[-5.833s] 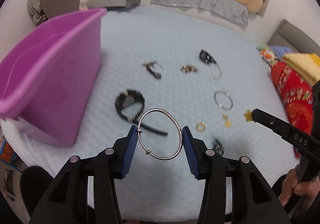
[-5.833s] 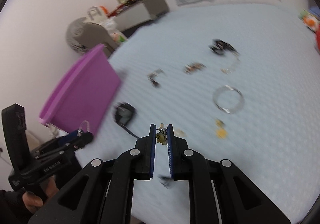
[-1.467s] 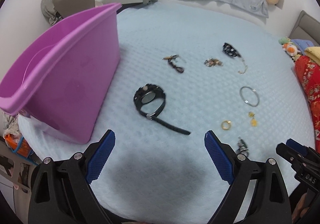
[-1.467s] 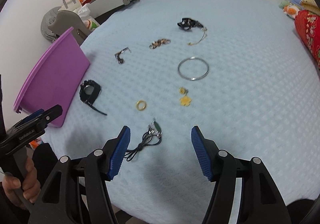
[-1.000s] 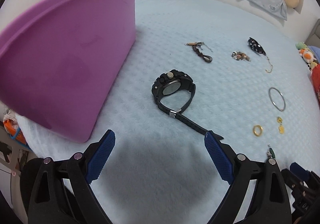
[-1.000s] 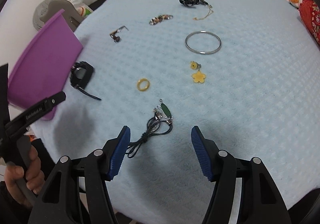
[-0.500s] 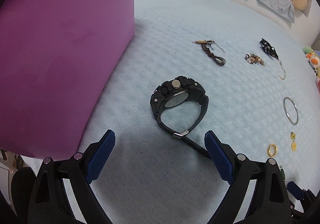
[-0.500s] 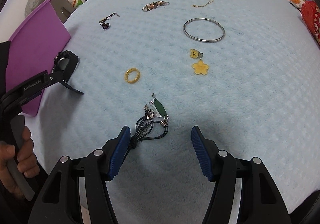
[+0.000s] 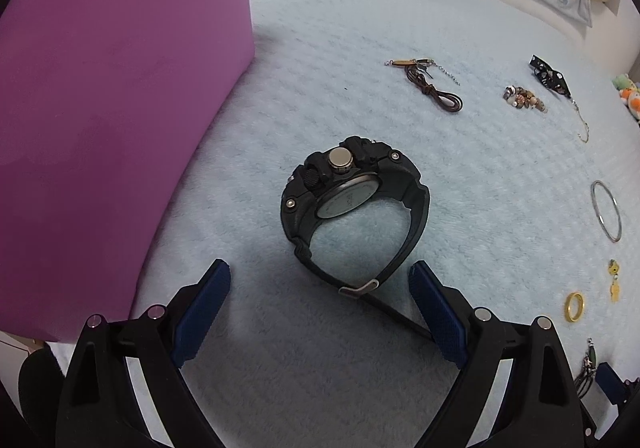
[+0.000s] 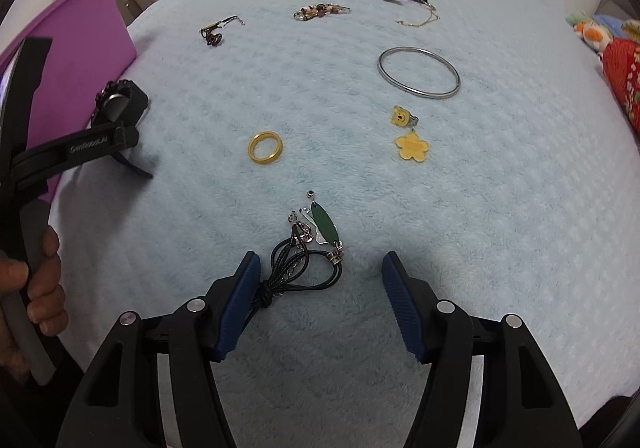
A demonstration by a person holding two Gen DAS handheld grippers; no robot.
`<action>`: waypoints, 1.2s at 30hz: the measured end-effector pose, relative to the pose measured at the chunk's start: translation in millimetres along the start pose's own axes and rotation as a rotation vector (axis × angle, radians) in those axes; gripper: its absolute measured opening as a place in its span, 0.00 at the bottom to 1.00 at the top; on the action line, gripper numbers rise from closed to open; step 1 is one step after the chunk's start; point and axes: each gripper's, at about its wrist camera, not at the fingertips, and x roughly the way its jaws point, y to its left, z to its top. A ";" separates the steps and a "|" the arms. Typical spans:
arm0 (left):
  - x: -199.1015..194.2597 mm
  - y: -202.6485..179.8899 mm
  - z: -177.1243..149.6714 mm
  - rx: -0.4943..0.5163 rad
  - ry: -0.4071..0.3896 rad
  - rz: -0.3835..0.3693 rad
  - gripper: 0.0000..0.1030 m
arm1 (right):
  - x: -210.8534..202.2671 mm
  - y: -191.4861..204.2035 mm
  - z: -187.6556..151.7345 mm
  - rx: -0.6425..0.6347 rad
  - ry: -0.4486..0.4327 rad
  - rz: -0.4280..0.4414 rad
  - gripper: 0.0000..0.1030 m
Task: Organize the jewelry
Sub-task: 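Move the left gripper to the black watch while the right gripper approaches the green pendant necklace, then close the left gripper on the watch strap while the right gripper grasps the pendant necklace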
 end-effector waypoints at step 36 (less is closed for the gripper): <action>-63.2 -7.3 -10.2 0.042 -0.042 -0.173 0.50 | -49.6 -8.8 -5.8 0.042 -0.089 0.163 0.08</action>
